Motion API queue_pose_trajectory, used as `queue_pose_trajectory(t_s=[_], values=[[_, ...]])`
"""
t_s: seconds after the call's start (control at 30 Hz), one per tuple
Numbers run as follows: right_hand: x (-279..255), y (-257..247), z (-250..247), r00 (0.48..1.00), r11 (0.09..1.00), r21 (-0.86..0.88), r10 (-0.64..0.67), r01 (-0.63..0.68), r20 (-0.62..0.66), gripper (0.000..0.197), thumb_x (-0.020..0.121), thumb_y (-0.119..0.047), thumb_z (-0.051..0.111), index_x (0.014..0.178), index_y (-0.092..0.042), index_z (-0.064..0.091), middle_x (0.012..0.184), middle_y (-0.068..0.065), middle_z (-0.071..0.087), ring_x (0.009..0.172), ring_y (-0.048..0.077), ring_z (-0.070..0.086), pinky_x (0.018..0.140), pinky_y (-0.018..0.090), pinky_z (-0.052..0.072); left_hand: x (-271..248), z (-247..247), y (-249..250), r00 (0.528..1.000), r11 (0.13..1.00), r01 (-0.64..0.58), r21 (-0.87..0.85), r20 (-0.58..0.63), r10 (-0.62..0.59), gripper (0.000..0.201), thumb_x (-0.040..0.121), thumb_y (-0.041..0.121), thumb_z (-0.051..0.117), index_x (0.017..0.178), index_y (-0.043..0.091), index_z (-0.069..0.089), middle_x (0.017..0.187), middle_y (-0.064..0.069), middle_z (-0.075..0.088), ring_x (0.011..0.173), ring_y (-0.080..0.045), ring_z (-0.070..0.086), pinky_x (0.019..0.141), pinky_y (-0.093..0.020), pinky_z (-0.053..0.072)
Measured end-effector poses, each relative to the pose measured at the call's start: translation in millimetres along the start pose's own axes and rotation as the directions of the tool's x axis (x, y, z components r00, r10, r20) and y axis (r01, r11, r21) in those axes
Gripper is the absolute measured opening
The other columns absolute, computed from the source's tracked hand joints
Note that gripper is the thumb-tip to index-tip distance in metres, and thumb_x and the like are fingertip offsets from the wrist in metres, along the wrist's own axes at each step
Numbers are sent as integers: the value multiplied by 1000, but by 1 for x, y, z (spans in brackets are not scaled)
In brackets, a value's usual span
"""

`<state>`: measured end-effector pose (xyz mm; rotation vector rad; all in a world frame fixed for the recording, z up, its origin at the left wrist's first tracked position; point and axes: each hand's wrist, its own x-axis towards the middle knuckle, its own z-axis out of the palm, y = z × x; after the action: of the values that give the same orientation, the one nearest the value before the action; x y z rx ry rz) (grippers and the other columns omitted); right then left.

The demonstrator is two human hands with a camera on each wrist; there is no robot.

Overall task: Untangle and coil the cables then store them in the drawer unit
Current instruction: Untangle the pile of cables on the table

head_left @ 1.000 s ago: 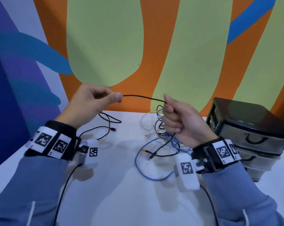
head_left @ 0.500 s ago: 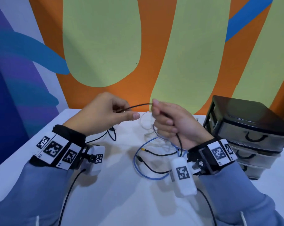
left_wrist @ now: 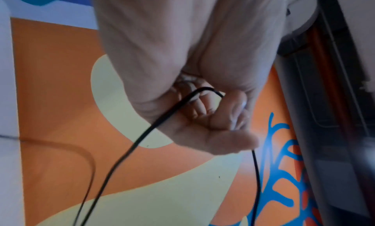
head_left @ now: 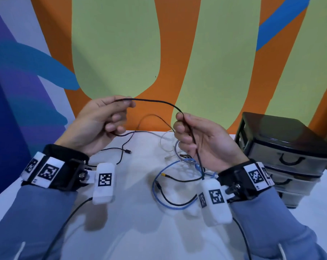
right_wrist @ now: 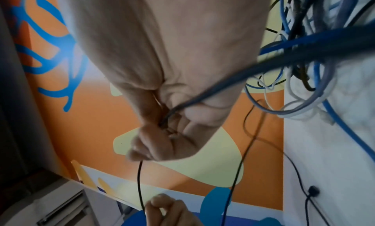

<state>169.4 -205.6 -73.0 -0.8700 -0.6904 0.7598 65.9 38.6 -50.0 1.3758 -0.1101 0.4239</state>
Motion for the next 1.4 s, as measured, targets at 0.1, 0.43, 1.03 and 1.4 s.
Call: queue_pose_trajectory(t_s=[0.1, 0.43, 1.03, 1.4], values=[[-1, -6, -5, 1000, 987, 158, -17, 13, 22, 19, 106, -21, 41, 103, -14, 58, 67, -7, 37, 52, 6, 22, 44, 20, 15, -1, -13, 4, 1000, 997, -4, 79, 20, 2, 16, 88, 15, 66, 97, 4, 73, 59, 8, 34, 50, -7, 26, 49, -18, 26], [3, -2, 3, 972, 970, 130, -187, 205, -141, 45, 108, -25, 44, 149, -7, 52, 65, -8, 47, 51, 6, 33, 44, 18, 22, 2, 20, -32, 973, 255, -205, 945, 224, -48, 21, 102, 50, 65, 117, 44, 79, 67, 7, 71, 66, -11, 62, 72, -34, 54], [11, 23, 15, 988, 833, -552, -117, 43, -100, 36, 110, -25, 44, 118, -4, 72, 55, -4, 20, 46, 10, 15, 43, 22, 12, -10, 21, 1, 906, 751, -398, 527, 99, 411, 23, 78, 17, 91, 97, 7, 83, 70, 2, 77, 55, -2, 55, 56, -14, 44], [4, 15, 23, 985, 990, -65, -131, 124, -112, 43, 111, -29, 39, 136, -2, 61, 55, -5, 30, 38, 7, 37, 40, 18, 31, 10, 16, -40, 971, 377, -212, 902, 150, 187, 48, 102, 61, 58, 76, 25, 77, 50, -3, 54, 49, -16, 47, 55, -36, 39]])
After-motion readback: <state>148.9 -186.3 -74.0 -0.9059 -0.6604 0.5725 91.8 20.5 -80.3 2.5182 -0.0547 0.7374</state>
